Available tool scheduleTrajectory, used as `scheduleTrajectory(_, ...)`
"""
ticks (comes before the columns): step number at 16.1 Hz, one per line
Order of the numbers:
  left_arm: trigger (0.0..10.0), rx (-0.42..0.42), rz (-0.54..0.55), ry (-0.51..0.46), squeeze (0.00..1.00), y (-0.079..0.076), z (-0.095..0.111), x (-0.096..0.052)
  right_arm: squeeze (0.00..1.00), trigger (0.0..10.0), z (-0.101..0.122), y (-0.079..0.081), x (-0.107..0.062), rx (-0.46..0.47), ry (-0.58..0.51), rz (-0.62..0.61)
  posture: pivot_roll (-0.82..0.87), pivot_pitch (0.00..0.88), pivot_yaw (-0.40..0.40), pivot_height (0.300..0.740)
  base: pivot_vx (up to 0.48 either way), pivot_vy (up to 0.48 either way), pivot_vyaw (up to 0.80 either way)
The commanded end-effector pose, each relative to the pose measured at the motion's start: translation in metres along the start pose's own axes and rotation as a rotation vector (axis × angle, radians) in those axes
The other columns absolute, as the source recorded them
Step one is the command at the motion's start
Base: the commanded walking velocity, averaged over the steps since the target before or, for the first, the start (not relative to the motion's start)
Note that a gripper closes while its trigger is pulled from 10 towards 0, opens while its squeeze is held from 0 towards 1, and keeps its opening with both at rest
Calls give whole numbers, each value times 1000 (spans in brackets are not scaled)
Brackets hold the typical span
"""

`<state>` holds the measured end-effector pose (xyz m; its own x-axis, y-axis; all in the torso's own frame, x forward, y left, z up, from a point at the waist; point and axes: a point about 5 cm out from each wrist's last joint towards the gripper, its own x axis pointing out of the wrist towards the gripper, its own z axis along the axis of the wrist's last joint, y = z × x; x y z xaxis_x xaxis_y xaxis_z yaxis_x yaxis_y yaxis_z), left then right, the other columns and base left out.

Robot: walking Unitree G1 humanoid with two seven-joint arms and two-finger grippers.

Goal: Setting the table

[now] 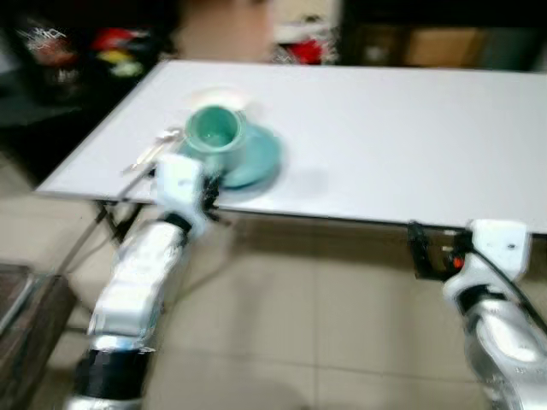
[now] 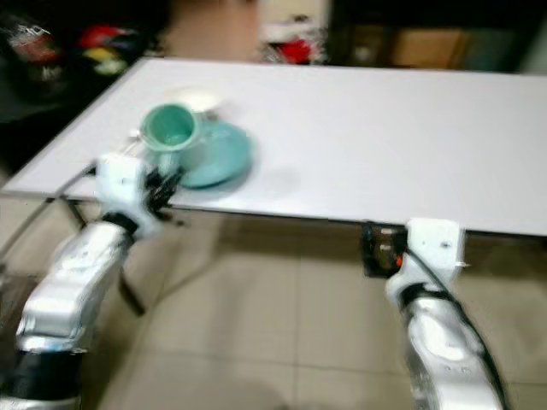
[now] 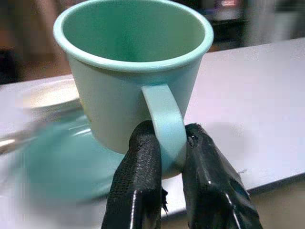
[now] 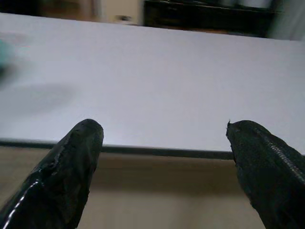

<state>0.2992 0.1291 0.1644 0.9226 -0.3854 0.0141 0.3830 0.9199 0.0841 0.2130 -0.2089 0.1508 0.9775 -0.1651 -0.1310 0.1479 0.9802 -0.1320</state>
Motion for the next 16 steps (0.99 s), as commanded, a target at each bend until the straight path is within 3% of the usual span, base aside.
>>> scheduleTrajectory(1,10000,30,42,-12,0,14,4,-4,0,10000,4,8,2,8,-12,38,-38,0,39,740,390,0,0)
scheduleTrajectory(6,10000,37,18,-6,0,13,2,1,0,10000,4,8,2,-36,-22,57,-44,0,45,740,388,0,0)
scheduleTrajectory(16,10000,44,-12,-17,0,13,4,8,0,10000,2,13,0,-38,-26,83,-48,0,54,740,389,0,0)
